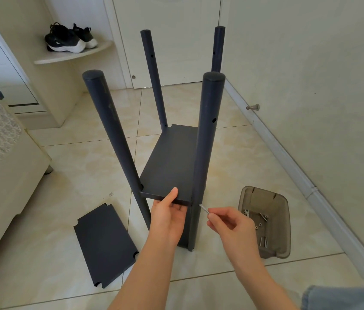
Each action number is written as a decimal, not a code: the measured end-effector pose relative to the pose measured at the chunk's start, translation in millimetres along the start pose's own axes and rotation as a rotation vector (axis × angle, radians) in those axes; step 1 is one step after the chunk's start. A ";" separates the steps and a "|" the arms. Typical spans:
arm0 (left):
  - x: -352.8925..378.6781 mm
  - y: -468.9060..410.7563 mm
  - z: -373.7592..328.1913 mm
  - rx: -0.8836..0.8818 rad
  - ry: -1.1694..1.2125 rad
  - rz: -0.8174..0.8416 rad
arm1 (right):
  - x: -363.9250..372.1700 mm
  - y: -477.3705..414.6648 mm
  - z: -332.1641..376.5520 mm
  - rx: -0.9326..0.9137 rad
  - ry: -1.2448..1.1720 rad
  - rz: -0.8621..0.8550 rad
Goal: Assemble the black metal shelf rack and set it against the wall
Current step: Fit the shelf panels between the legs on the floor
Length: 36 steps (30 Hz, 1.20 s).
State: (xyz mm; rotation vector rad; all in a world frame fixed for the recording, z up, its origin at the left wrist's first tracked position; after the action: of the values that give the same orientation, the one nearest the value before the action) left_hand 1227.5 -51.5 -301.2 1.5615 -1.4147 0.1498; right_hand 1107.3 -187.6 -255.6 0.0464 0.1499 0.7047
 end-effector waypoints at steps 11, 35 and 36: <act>0.4 -0.6 2.3 -0.005 0.013 -0.001 | 3.3 2.9 3.8 -0.074 0.072 -0.002; -0.2 2.9 -2.2 0.010 0.001 0.024 | 21.9 -5.1 0.6 -0.023 -0.006 0.008; -1.2 2.3 -3.7 0.017 0.006 0.023 | 24.4 -4.1 -3.3 0.004 -0.033 0.015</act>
State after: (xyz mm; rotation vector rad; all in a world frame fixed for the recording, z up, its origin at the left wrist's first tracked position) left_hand 1227.2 -47.7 -298.8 1.5576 -1.4310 0.1802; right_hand 1127.8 -175.0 -262.2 0.0630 0.1191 0.7179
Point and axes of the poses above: each hand's wrist, its own y-axis away from the middle knuckle, its own x-axis out of the palm, z = x × y, the point moved 10 cm from there along -y, towards the middle knuckle, and after that the axes turned 10 degrees about -z, right-handed, at the moved point
